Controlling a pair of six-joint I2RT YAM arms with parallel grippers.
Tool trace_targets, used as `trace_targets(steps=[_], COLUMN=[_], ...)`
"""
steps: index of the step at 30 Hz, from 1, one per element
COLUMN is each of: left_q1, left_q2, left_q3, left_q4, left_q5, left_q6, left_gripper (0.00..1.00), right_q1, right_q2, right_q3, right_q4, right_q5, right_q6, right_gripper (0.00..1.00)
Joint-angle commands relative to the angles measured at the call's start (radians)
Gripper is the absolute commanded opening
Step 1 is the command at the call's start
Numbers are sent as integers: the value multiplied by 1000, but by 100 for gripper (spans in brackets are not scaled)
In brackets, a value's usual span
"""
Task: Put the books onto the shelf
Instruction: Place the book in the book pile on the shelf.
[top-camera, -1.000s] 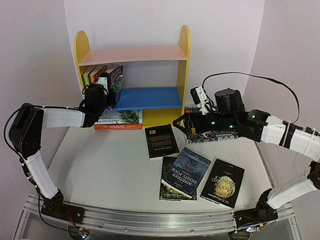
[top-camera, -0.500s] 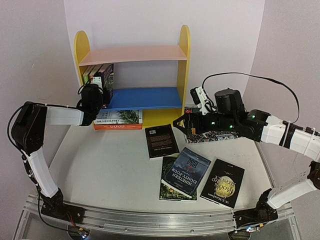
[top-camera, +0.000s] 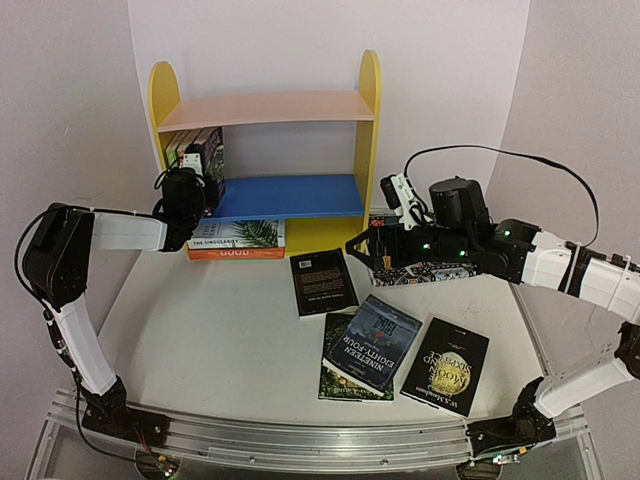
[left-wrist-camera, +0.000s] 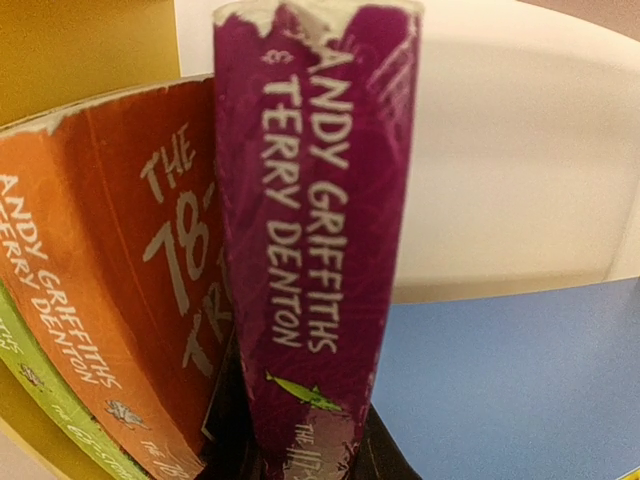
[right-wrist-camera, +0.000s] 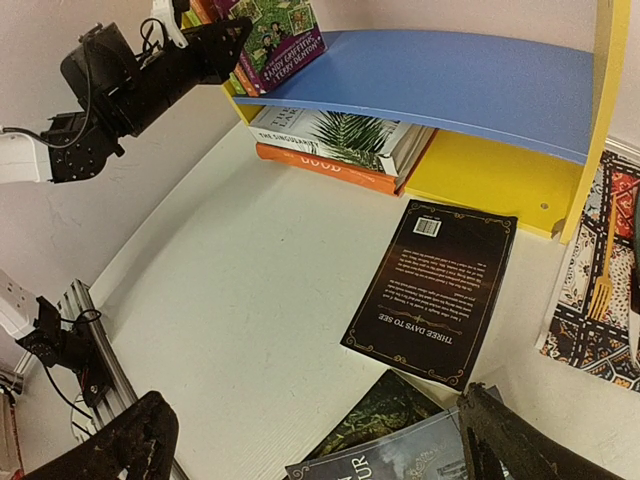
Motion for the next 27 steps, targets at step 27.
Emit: trace_targets(steps=[27], left_q1=[7], left_q2=[-136], left_q3=[-124], left_q4=[139], left_q5=[-44], left_q6=[-82], left_gripper=[56], right_q1=[2], right_q2=[-15], right_q3=[18], right_q4=[15], right_q5=[-18], right_q6=[16], right_gripper=[98])
